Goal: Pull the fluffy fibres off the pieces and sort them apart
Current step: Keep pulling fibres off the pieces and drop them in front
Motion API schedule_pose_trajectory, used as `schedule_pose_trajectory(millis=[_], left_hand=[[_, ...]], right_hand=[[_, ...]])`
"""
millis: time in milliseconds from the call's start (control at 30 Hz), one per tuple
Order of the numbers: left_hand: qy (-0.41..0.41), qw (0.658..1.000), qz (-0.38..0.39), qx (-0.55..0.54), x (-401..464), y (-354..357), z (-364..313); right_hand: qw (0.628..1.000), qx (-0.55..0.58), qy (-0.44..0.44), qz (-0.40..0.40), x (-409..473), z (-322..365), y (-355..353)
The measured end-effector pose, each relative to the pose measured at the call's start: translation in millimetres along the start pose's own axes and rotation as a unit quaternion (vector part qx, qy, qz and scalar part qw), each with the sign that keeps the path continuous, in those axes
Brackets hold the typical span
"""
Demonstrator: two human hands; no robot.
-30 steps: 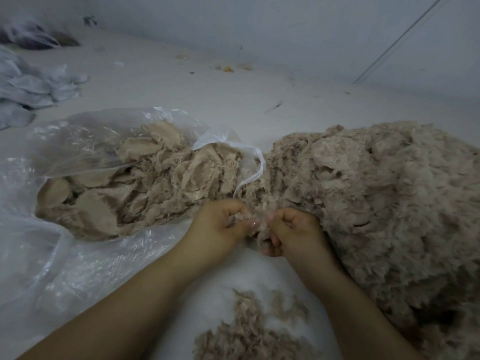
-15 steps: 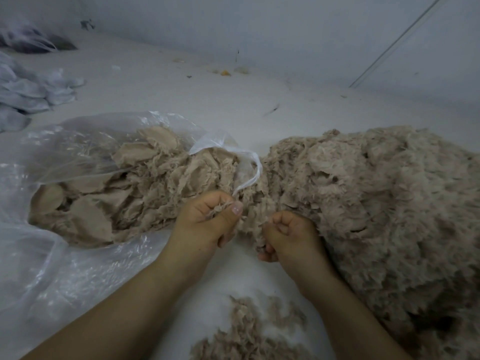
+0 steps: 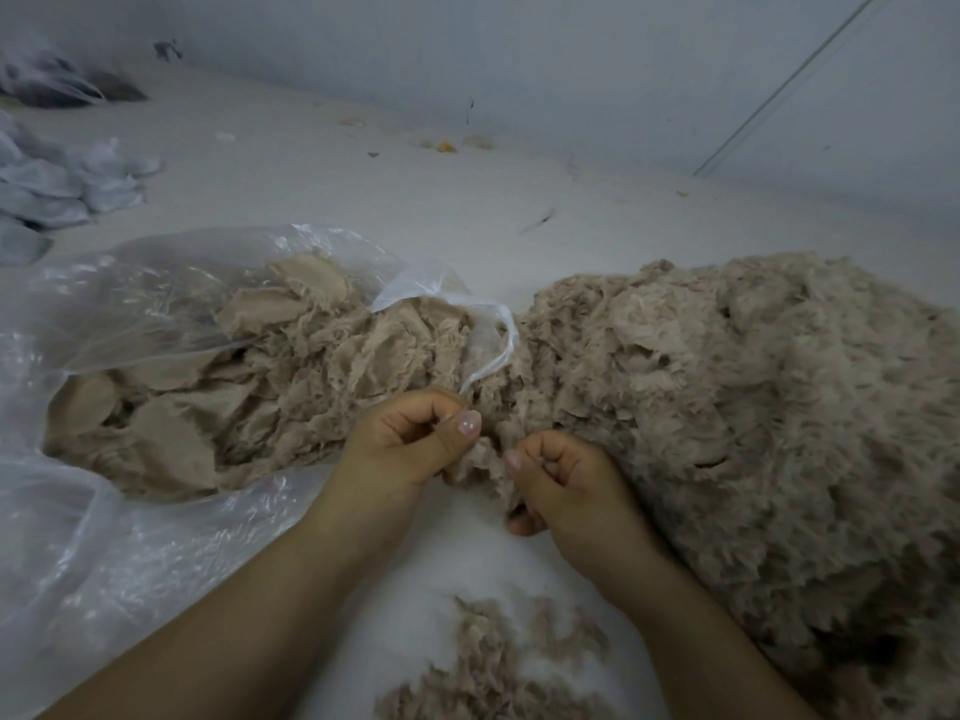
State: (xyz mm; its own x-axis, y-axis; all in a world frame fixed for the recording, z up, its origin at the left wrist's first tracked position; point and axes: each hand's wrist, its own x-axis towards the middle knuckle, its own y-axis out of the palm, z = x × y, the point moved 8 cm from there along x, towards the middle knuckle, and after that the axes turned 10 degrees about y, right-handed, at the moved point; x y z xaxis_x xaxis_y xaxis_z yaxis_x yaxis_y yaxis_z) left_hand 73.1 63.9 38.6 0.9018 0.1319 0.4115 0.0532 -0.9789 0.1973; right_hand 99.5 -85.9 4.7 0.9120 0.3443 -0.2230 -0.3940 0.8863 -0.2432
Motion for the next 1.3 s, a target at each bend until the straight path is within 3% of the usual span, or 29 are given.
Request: schedule_pose_trajectory(millis=[200, 400, 500, 667, 800, 933, 1100, 1200, 1300], left_hand=[[-0.002, 0.998, -0.052, -0.035, 0.2, -7.2, -4.1], [-0.023, 0.998, -0.029, 0.054, -1.7, -4.8, -3.6], [-0.038, 0.998, -0.019, 0.049, -3.1, -5.6, 0.9], [-0.078, 0.99, -0.072, 0.092, -2.2, -16.8, 16.1], [-0.111, 0.986, 0.05, 0.118, -2.6, 2.0, 17.6], [-0.088, 0.979, 0.061, 0.175, -1.2, 7.4, 14.3], [-0.137, 0.986, 0.018, 0.089, -0.5, 4.0, 15.0], [-0.146, 0.988, 0.021, 0.046, -4.2, 9.7, 16.0], [-0.149, 0.988, 0.02, 0.025, -6.0, 11.7, 16.5]], right_hand=[[0.999, 0.033, 0.026, -0.024, 3.6, -4.7, -3.6], [0.997, 0.035, 0.023, -0.065, 2.0, -1.5, -8.5], [0.994, 0.093, 0.027, -0.05, -0.1, 0.4, -7.0], [0.992, 0.125, 0.021, -0.017, -2.3, 4.6, -2.3], [0.992, 0.122, 0.006, -0.014, -1.8, 6.4, -2.8], [0.995, 0.096, 0.005, -0.033, -1.8, 4.7, -4.7], [0.996, 0.087, -0.017, -0.023, -2.9, 7.9, -3.8], [0.997, 0.069, -0.039, 0.013, -5.5, 10.5, 2.6], [0.998, 0.059, -0.037, 0.0, -3.9, 8.2, 0.6]])
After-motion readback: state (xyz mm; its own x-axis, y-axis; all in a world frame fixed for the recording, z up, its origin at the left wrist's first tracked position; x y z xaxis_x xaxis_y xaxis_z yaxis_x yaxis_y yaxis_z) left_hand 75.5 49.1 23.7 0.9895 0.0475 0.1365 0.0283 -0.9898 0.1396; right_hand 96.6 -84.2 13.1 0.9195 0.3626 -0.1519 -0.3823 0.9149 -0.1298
